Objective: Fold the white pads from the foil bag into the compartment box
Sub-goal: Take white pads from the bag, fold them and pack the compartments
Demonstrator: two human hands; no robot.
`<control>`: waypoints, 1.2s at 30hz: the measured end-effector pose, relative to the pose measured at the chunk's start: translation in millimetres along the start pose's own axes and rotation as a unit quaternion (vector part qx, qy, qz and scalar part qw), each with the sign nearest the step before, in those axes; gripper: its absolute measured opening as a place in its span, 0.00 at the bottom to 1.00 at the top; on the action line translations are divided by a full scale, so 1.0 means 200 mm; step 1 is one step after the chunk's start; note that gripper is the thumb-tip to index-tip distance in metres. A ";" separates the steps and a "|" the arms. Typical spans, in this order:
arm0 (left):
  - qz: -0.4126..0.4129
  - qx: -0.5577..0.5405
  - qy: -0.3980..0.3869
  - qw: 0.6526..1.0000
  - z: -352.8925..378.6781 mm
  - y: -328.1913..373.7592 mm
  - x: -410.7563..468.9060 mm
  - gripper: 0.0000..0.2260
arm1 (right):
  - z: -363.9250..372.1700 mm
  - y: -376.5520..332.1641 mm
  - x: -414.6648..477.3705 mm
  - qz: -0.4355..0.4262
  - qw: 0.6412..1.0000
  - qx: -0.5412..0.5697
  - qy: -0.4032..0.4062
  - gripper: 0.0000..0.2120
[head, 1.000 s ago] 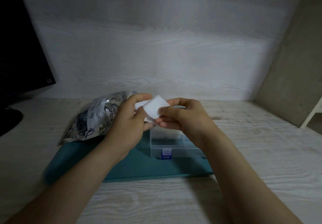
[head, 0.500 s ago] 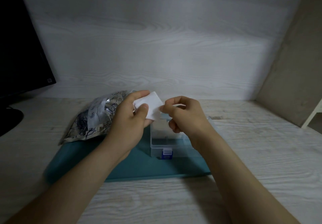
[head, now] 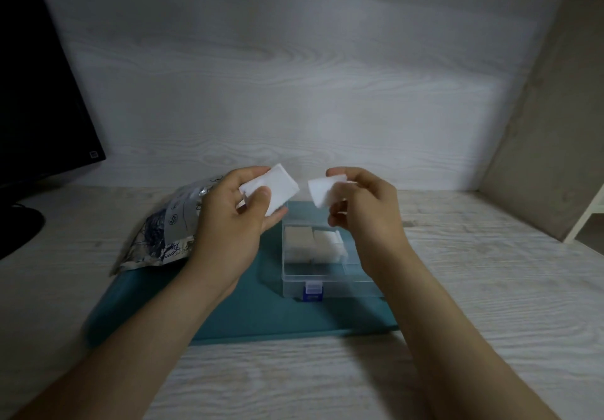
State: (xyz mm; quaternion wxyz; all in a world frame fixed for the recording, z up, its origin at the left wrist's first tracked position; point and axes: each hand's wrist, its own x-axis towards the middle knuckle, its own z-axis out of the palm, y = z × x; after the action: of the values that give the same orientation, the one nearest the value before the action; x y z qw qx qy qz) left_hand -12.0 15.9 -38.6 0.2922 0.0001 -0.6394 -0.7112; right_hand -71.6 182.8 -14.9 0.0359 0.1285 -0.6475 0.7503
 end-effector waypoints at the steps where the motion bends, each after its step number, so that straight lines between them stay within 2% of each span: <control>1: -0.009 -0.005 -0.003 1.000 0.00 0.00 0.00 0.11 | 0.00 -0.01 0.00 -0.021 1.000 0.006 -0.012 0.16; 5: -0.051 -0.051 -0.017 0.997 0.03 0.00 -0.01 0.09 | 0.02 0.00 -0.02 -0.125 0.985 -0.088 -0.085 0.12; 8: -0.117 -0.151 -0.021 0.981 0.06 0.02 -0.02 0.12 | 0.05 0.05 -0.02 -0.172 0.970 -0.152 -0.076 0.11; 11: -0.164 -0.207 -0.055 0.963 0.06 0.04 -0.02 0.15 | 0.05 0.06 -0.02 -0.198 0.966 -0.152 -0.071 0.09; 17: -0.226 -0.156 -0.152 0.950 0.02 0.06 -0.02 0.19 | 0.05 0.06 -0.02 -0.170 0.972 -0.130 -0.095 0.07; 22: -0.233 -0.139 -0.157 0.949 0.02 0.07 -0.02 0.19 | 0.06 0.05 -0.03 -0.141 0.977 -0.132 -0.095 0.06; 27: -0.229 -0.110 -0.146 0.956 0.03 0.05 -0.02 0.25 | 0.05 0.03 -0.04 -0.132 0.977 -0.144 -0.090 0.06; 29: -0.227 -0.113 -0.129 0.959 0.02 0.03 -0.01 0.23 | 0.05 0.04 -0.04 -0.180 0.959 -0.202 -0.083 0.07; 32: -0.242 -0.142 -0.106 0.954 0.01 0.02 0.01 0.23 | 0.05 0.04 -0.05 -0.277 0.892 -0.341 -0.111 0.18; 34: -0.255 -0.151 -0.110 0.949 0.00 0.02 0.01 0.24 | 0.06 0.04 -0.07 -0.303 0.856 -0.396 -0.138 0.24; 36: -0.269 -0.161 -0.119 0.942 0.00 0.02 0.02 0.24 | 0.07 0.05 -0.07 -0.312 0.844 -0.412 -0.142 0.23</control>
State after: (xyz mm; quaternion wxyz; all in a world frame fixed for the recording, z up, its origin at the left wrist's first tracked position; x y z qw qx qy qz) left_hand -13.2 14.9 -33.1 0.0077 0.0400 -0.5226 -0.8516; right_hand -57.1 168.7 -25.6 0.2255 0.4025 -0.8205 0.3375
